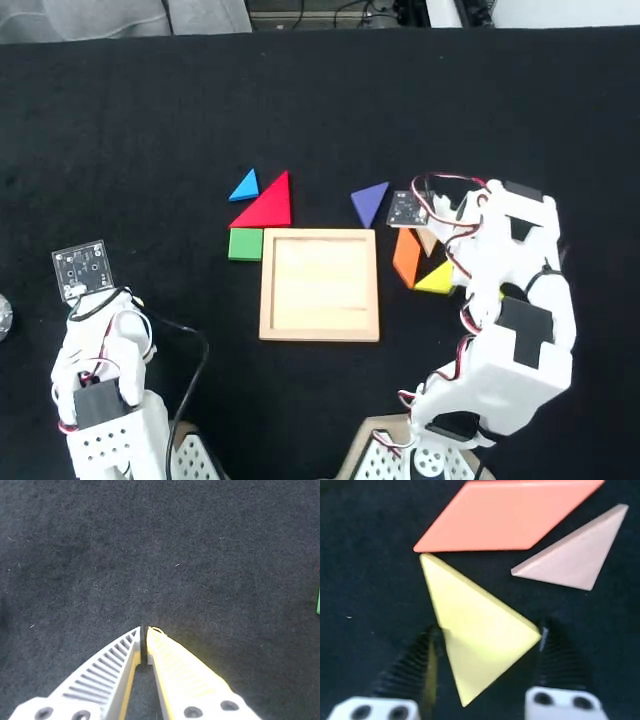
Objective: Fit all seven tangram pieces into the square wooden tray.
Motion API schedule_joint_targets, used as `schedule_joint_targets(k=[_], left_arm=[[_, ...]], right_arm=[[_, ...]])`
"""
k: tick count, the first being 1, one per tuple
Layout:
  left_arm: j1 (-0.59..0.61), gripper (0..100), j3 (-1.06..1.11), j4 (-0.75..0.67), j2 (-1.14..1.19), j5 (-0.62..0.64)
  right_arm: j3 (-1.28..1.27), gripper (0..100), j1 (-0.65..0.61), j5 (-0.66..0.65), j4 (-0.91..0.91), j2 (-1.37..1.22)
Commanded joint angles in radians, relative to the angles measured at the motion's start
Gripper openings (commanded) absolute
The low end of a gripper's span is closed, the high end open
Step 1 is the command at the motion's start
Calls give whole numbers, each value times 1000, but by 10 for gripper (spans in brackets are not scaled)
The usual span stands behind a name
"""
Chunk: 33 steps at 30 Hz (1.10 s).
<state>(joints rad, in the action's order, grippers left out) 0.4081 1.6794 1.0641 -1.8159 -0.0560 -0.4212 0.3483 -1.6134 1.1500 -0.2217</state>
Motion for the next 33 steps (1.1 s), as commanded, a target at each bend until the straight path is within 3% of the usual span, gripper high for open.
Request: schedule_joint_targets(k=[1, 8, 16, 24, 33], left_arm=[[10, 30, 21, -14, 0, -9], [10, 30, 21, -14, 0, -9], [10, 30, 21, -14, 0, -9], [10, 30, 21, -14, 0, -9], [10, 30, 21, -14, 0, -9]], right_arm=[[-21, 144, 29, 2, -2, 22], [42, 149, 18, 23, 127, 145], [27, 149, -170, 180, 315, 499], [-120, 149, -419, 307, 299, 699], [-211, 149, -681, 598, 101, 682]])
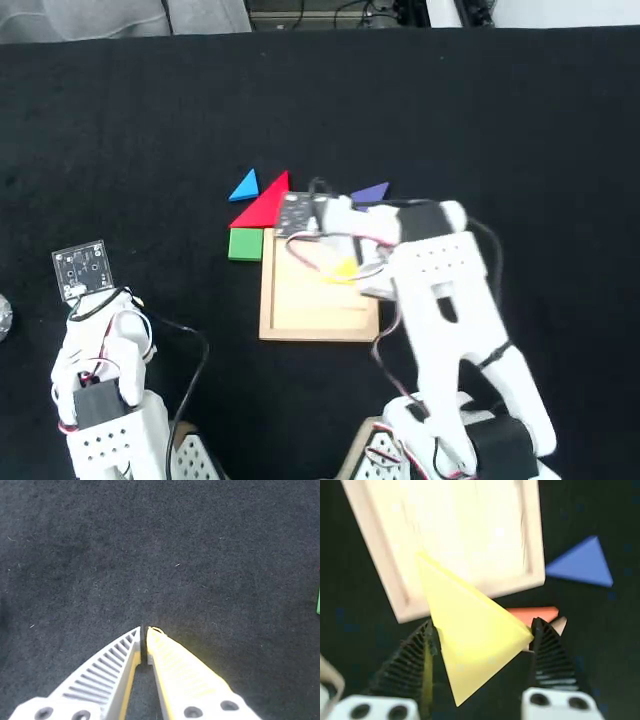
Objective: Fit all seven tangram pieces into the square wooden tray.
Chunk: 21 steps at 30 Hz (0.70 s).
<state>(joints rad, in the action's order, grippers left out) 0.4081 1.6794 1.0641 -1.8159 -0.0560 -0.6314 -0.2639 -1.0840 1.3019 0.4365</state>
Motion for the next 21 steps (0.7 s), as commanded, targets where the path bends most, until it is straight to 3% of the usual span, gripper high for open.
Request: schedule_joint_targets(k=[1, 7, 13, 21], left_arm=[[10, 30, 21, -14, 0, -9], [10, 30, 21, -14, 0, -9], [10, 30, 21, -14, 0, -9], [12, 30, 21, -14, 0, -9]], right_arm=[[-1, 149, -87, 92, -61, 10], [-2, 149, -147, 186, -121, -119], [2, 149, -265, 180, -155, -243], [1, 149, -272, 140, -224, -337]])
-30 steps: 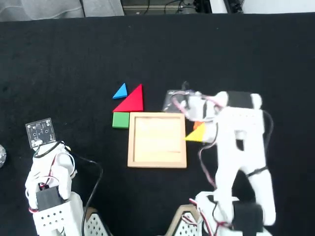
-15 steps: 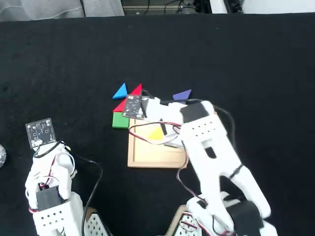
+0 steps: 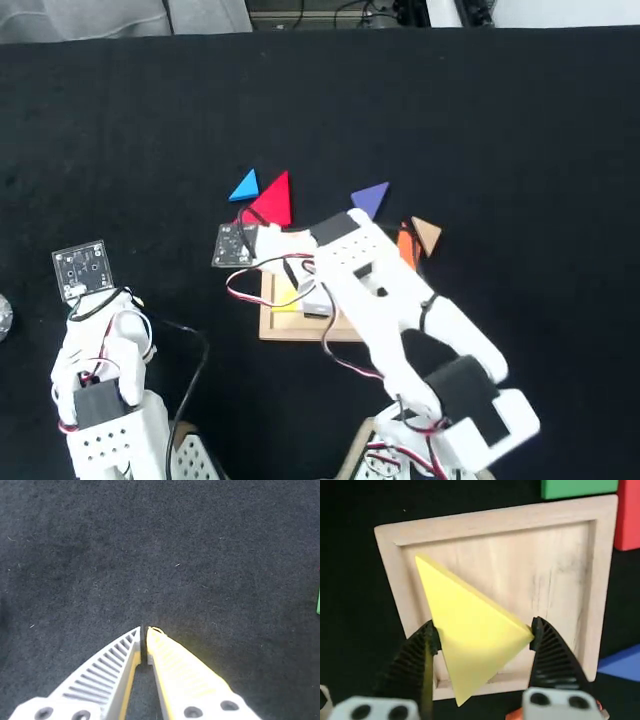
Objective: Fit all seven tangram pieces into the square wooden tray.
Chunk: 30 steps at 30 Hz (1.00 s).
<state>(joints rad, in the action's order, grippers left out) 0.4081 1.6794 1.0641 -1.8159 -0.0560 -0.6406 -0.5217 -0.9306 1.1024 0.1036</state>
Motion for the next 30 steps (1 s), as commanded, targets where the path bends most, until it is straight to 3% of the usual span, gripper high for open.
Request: schedule_joint_targets(k=[1, 15, 18, 25, 30], left_arm=[[12, 30, 21, -14, 0, -9], [12, 30, 21, -14, 0, -9], [12, 30, 21, -14, 0, -9], [10, 31, 21, -14, 0, -9], [10, 32, 21, -14, 0, -9]], right_arm=[[12, 149, -11, -14, -26, -7], [-39, 149, -21, -14, -26, -19], [-35, 150, -28, 58, -41, -19], [-65, 322, -28, 104, -68, -19], [-70, 310, -32, 75, -55, -19]])
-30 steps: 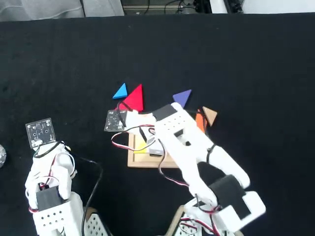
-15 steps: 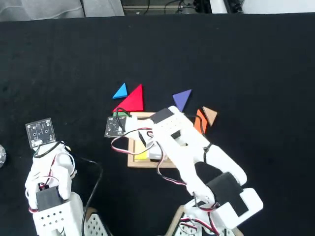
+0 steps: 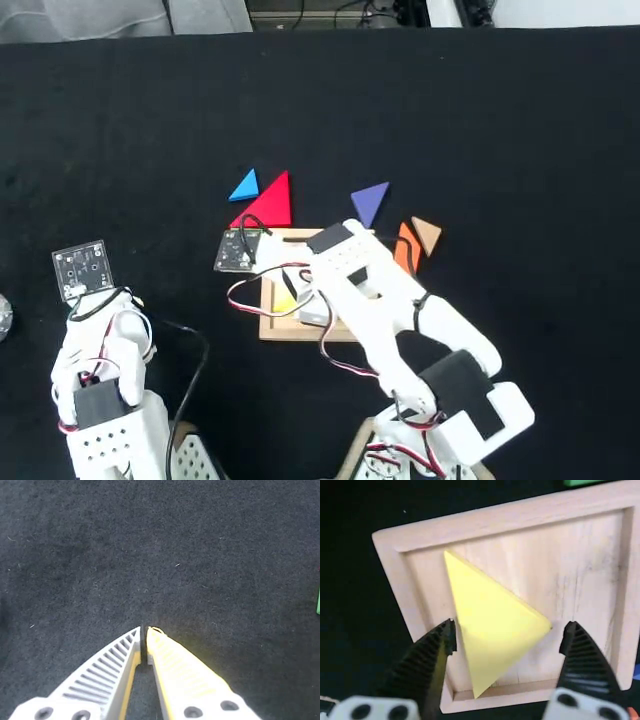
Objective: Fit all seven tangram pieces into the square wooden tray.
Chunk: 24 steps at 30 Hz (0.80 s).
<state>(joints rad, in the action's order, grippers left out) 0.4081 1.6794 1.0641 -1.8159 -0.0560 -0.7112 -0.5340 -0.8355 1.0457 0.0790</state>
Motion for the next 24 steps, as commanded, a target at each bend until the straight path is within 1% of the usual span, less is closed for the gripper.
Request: schedule_joint_targets(k=[1, 6, 11, 13, 16, 18, 24], left_arm=[[10, 32, 21, -14, 0, -9], [10, 32, 21, -14, 0, -9], [10, 32, 21, -14, 0, -9], [10, 32, 21, -14, 0, -9], [10, 32, 21, -14, 0, -9], [10, 32, 21, -14, 0, -9], [10, 32, 21, -14, 0, -9]], right_arm=[[-7, 302, -29, -41, 9, 7], [10, 258, -35, -107, 83, 16], [94, 209, 69, -109, 117, 88], [97, 205, 86, -77, 91, 114], [77, 205, 89, 21, -8, 134], [56, 205, 86, 44, -38, 134], [-47, 205, 43, -71, -26, 136]])
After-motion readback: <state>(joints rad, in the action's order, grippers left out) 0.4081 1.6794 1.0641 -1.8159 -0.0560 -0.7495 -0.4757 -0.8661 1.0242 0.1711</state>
